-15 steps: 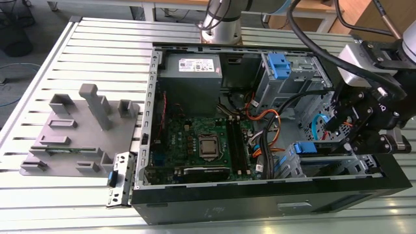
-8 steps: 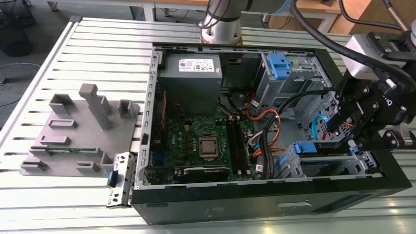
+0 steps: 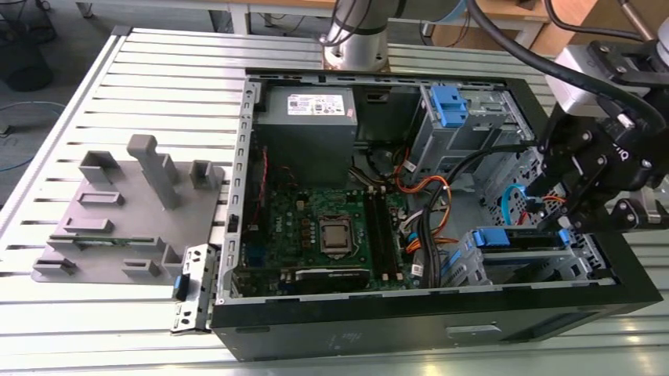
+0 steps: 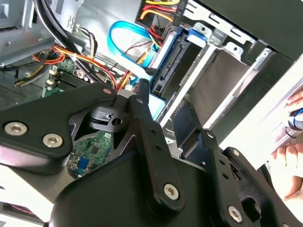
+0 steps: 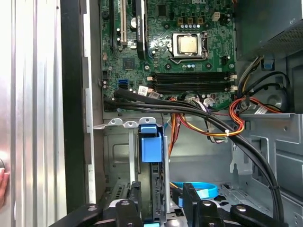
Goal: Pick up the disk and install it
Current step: 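Insert the first disk wire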
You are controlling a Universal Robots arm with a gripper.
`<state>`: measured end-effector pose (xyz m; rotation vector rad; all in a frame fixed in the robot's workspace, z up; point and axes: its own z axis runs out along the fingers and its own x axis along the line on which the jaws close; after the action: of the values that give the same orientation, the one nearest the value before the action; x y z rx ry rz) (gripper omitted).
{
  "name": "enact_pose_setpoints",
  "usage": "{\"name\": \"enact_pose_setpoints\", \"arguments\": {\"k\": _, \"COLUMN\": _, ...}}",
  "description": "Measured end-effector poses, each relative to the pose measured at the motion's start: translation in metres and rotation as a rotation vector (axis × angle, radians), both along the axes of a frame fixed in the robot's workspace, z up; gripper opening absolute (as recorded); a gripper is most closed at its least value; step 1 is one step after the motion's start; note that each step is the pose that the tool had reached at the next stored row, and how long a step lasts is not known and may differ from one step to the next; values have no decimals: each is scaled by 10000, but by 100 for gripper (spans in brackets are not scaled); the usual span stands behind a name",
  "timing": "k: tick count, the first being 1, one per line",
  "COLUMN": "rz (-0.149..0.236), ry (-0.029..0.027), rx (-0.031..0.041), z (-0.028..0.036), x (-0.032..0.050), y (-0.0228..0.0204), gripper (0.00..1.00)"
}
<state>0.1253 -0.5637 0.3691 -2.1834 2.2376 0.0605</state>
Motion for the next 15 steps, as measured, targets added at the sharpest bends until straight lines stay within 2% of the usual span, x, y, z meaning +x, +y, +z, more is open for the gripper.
{"name": "enact_pose_setpoints", "arguments": {"k": 6, "rz": 0, "ry": -1, "rx": 0, "z": -23, "x": 11, "y": 47, "gripper": 48}}
{"name": "enact_pose_setpoints", "arguments": {"k": 15, "rz": 0, "ry": -1, "rx": -1, "z": -108, "x": 56, "y": 67, "gripper": 48}}
